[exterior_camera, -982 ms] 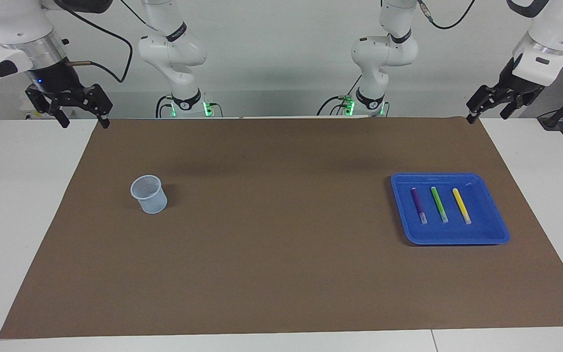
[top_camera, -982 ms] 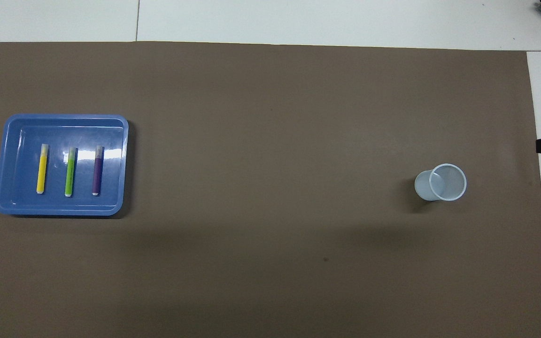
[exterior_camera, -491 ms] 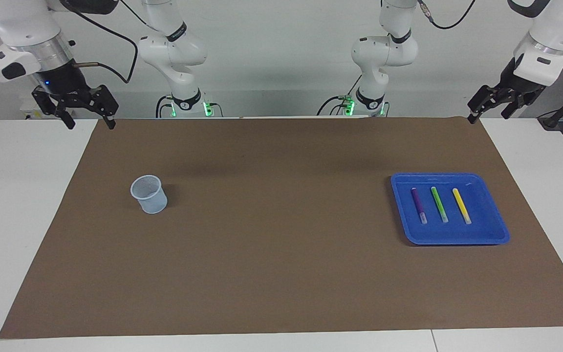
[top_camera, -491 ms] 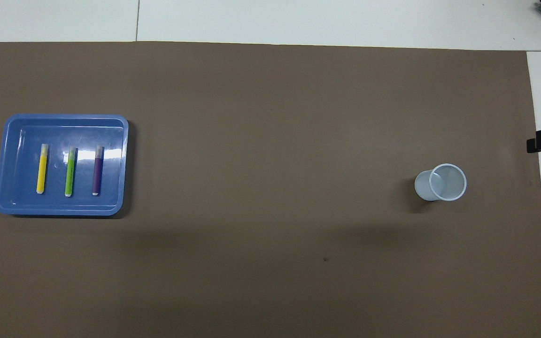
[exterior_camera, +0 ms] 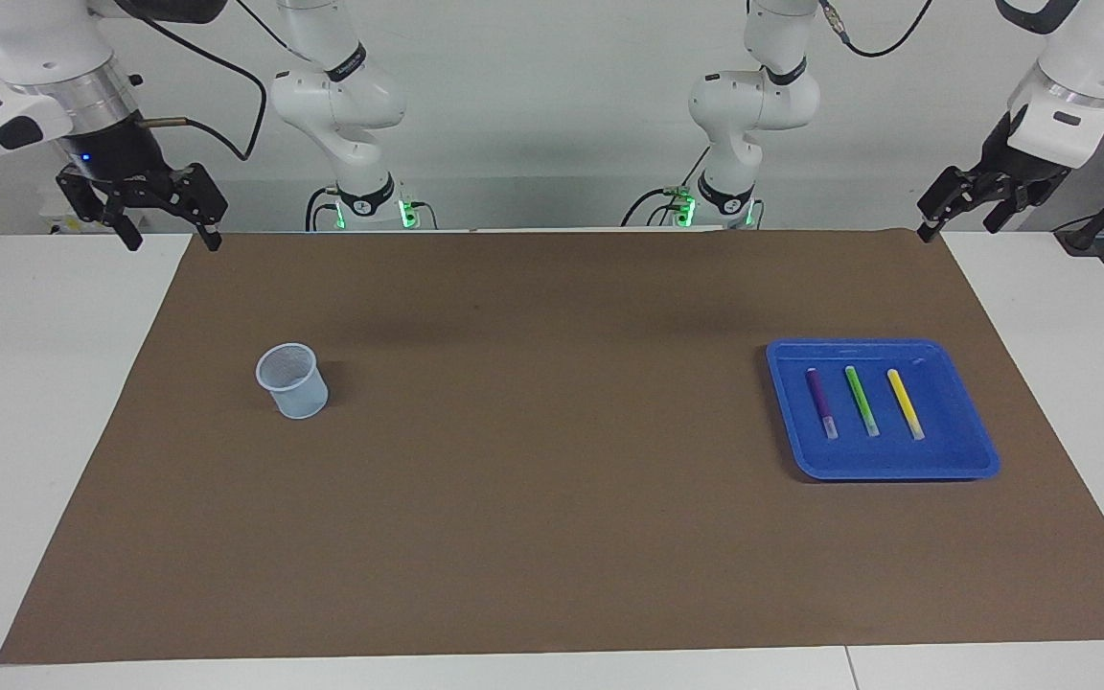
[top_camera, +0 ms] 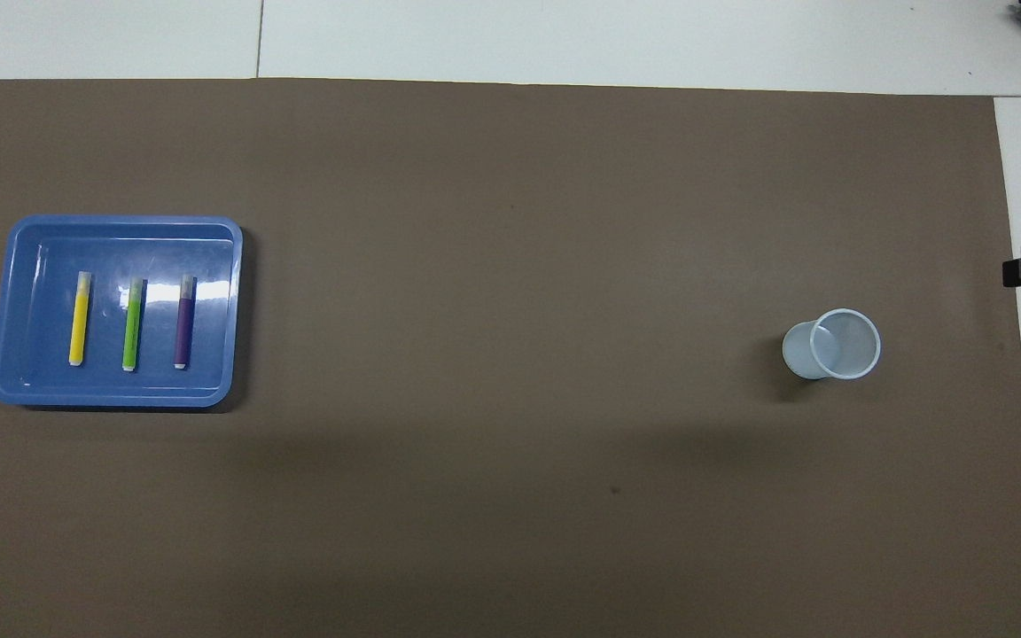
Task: Right arm passes pens to left for tray arrangement
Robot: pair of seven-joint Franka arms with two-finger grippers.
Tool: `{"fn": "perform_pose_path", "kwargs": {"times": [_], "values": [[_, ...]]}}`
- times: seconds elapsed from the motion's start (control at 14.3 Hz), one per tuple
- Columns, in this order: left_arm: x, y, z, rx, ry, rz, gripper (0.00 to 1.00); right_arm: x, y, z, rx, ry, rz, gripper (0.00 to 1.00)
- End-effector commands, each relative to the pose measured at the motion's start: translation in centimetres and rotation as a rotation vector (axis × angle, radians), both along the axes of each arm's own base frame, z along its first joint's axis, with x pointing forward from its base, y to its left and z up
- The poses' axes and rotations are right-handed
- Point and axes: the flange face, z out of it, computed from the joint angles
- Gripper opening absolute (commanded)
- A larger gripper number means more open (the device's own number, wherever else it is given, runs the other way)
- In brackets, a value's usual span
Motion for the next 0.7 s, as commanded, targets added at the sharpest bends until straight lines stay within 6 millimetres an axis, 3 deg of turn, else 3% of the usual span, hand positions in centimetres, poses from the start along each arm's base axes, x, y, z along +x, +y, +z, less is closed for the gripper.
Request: {"fn": "perform_pose_path", "kwargs": {"times": [0.0,0.63], "values": [[-0.91,0.24,0.2,0.012,-0.005,-0.01,1.0,-0.39,0.18,0.5,0.001,-0.011,-0.011,1.0],[-0.85,0.17,0.17,0.012,-0.008,-0.017,1.0,-0.37,0.43,0.43,0.001,-0.009,-0.008,1.0]]}}
